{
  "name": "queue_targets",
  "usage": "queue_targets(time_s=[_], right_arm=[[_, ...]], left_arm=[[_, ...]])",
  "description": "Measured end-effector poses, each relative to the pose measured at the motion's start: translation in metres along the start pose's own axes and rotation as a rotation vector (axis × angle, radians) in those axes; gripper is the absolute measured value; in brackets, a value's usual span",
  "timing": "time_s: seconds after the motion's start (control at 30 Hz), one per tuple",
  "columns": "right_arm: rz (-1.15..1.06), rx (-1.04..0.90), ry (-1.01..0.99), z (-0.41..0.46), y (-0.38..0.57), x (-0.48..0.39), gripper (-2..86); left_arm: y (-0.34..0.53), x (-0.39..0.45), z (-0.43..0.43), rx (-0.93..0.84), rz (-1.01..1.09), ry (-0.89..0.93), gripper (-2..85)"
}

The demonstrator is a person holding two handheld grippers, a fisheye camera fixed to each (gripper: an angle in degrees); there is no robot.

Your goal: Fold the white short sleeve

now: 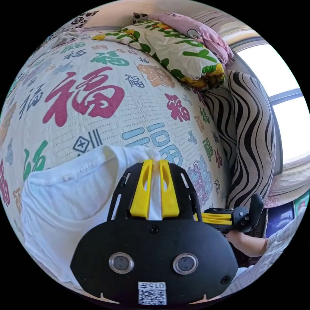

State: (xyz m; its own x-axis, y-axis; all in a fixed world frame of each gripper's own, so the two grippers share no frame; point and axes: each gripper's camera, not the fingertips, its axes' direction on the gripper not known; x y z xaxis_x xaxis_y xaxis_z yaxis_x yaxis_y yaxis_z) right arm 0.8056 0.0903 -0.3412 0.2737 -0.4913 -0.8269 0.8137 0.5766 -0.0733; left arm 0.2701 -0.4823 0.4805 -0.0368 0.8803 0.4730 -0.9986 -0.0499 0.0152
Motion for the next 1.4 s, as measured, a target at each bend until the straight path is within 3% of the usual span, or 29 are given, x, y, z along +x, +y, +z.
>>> queue_targets(time_s=[0.2, 0.4, 0.47, 0.7, 1.1, 1.23, 1.4], right_arm=[[0.173, 0.087, -0.123, 0.0, 0.005, 0.032, 0.4], [0.103, 0.144, -0.026, -0.012, -0.002, 0.013, 2.3], [-0.027, 0.184, -0.014, -0.014, -0.009, -0.01, 1.5], [-0.147, -0.021, 0.012, 0.055, -0.038, -0.053, -0.3], [-0.109, 0.117, -0.02, 0.052, -0.055, -0.074, -0.4], [-0.132, -0.042, 0.026, 0.097, -0.075, -0.09, -0.5], [-0.116, -0.083, 0.089, 0.112, -0.068, -0.1, -0.5]], left_arm=[[-0.023, 0.009, 0.013, -0.01, -0.002, 0.008, 3.8], [0.003, 0.025, -0.052, 0.097, -0.01, -0.019, 6.7], [0.028, 0.039, -0.071, 0.068, 0.029, -0.023, 6.3], [0.072, 0.037, -0.058, -0.102, -0.017, -0.135, 3.4], [0.084, 0.057, -0.118, -0.016, 0.01, -0.057, 0.9], [0.084, 0.053, -0.123, -0.049, -0.003, -0.081, -0.1], [0.079, 0.06, -0.14, -0.045, 0.013, -0.082, 0.1]])
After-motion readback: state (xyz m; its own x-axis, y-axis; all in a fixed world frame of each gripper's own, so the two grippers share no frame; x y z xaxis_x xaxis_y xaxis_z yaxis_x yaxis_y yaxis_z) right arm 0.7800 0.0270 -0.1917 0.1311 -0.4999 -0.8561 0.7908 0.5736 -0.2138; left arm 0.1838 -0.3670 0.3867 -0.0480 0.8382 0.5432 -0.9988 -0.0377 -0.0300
